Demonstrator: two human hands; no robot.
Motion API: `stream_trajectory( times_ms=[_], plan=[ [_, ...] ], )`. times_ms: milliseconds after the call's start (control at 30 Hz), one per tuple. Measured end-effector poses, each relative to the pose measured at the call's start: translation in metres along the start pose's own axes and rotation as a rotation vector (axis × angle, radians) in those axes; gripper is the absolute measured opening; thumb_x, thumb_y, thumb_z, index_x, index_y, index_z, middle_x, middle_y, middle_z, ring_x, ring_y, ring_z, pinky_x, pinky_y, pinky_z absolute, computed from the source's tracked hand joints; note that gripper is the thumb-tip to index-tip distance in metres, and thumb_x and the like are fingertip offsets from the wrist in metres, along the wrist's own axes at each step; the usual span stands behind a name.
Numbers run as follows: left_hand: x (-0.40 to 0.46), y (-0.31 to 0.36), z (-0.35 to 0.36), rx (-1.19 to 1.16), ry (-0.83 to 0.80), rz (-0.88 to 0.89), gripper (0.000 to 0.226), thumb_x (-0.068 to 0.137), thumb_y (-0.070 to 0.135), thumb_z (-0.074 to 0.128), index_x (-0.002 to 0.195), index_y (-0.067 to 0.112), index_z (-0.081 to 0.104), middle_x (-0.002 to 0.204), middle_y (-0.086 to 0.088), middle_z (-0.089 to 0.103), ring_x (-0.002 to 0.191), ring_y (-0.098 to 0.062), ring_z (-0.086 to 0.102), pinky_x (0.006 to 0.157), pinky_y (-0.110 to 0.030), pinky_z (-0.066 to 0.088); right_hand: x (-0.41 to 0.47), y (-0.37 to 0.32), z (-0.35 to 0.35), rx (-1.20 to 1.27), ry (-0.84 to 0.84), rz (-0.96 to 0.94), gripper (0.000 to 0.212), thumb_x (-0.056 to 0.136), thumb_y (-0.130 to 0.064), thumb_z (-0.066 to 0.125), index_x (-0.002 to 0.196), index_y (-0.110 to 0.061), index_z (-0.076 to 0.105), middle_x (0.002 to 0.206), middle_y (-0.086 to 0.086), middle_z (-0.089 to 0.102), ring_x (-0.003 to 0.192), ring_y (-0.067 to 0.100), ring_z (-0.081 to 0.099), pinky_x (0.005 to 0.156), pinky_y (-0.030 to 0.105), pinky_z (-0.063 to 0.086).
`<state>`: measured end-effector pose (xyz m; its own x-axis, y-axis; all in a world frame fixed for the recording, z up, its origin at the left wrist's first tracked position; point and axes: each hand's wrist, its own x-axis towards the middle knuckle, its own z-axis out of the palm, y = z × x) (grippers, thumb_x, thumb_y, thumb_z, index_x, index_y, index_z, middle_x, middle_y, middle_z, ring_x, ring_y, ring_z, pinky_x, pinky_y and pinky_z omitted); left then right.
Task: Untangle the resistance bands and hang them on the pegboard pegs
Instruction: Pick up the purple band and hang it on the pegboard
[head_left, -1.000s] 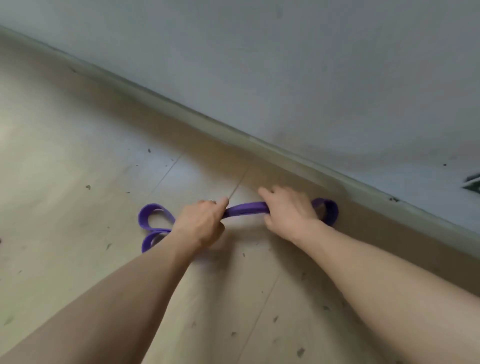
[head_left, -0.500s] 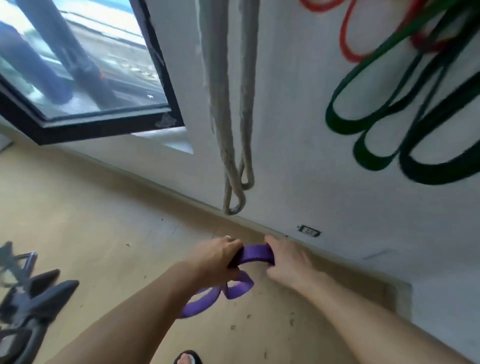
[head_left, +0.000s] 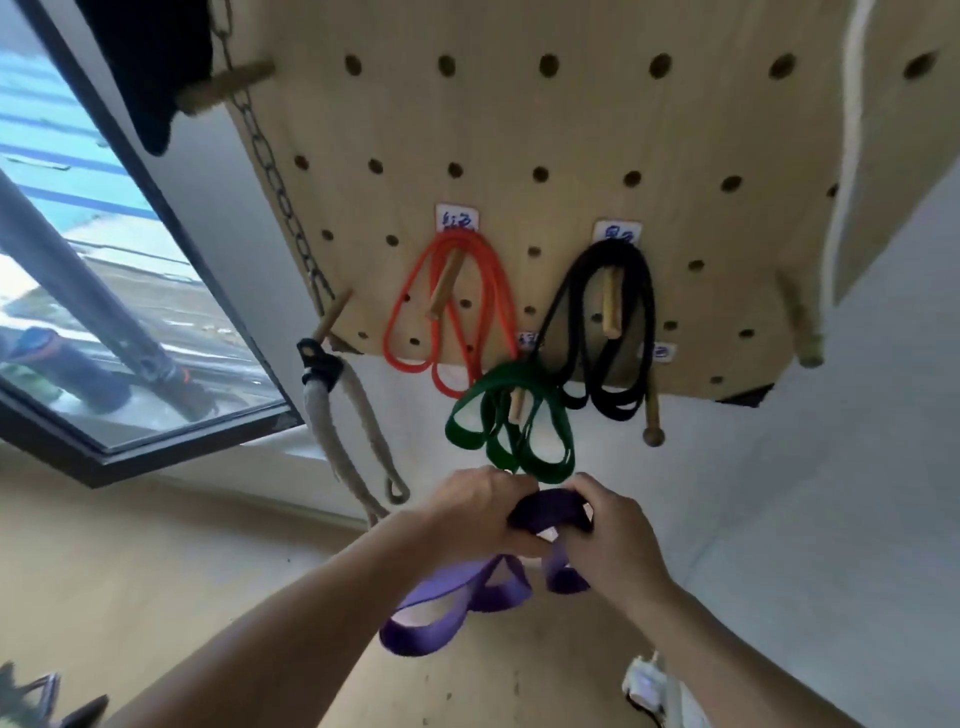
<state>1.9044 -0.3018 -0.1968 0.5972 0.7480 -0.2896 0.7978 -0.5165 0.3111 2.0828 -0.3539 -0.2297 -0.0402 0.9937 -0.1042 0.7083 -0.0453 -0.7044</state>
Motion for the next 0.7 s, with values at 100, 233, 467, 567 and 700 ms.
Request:
stream_trajectory(
  times_ms=[100,233,467,567,700],
  plan=[
    [0.013,0.026,-0.021,-0.018,0.041,0.037,0.043,0.089,0.058,0.067,0.103,0.018,0.059,0.087,0.0,0.064,0.077,-0.019,0.056,0.073,-0.035,0.048,-0.007,0.001,-0.032,0.086,0.092,0.024,0.025,0.09,-0.01,0.067,0.084,-0.032,0.058,0.072,-0.013,0.066,0.07,0.002,0.061,0.058,0.012,0.039],
    [0.03,0.049,-0.032,-0.057,0.116,0.009,0.042,0.087,0.055,0.07,0.108,0.022,0.056,0.09,0.002,0.065,0.083,-0.021,0.061,0.077,-0.04,0.055,-0.007,0.005,-0.061,0.157,0.169,0.108,0.022,0.09,-0.008,0.066,0.082,-0.028,0.058,0.079,-0.007,0.067,0.075,0.012,0.063,0.06,0.018,0.041],
    [0.064,0.063,-0.037,-0.191,0.221,-0.016,0.03,0.091,0.041,0.068,0.115,0.033,0.052,0.098,0.001,0.065,0.089,-0.022,0.062,0.081,-0.039,0.053,0.02,0.016,-0.091,0.312,0.245,0.319,0.019,0.08,-0.004,0.067,0.085,-0.02,0.058,0.083,0.0,0.065,0.078,0.023,0.063,0.066,0.031,0.047],
    [0.082,0.066,-0.043,-0.149,0.272,-0.027,0.028,0.097,0.037,0.064,0.123,0.031,0.054,0.098,0.004,0.059,0.089,-0.017,0.056,0.076,-0.032,0.041,0.034,0.023,-0.093,0.345,0.268,0.362,0.019,0.078,-0.008,0.068,0.087,-0.021,0.058,0.083,0.003,0.067,0.079,0.028,0.067,0.075,0.043,0.055],
    [0.104,0.067,-0.048,-0.081,0.279,-0.005,0.028,0.1,0.035,0.06,0.126,0.028,0.053,0.094,0.005,0.054,0.087,-0.016,0.055,0.077,-0.034,0.05,0.053,0.03,-0.092,0.406,0.287,0.399,0.02,0.078,-0.011,0.069,0.09,-0.022,0.057,0.086,0.003,0.071,0.08,0.026,0.073,0.075,0.042,0.058]
  ],
)
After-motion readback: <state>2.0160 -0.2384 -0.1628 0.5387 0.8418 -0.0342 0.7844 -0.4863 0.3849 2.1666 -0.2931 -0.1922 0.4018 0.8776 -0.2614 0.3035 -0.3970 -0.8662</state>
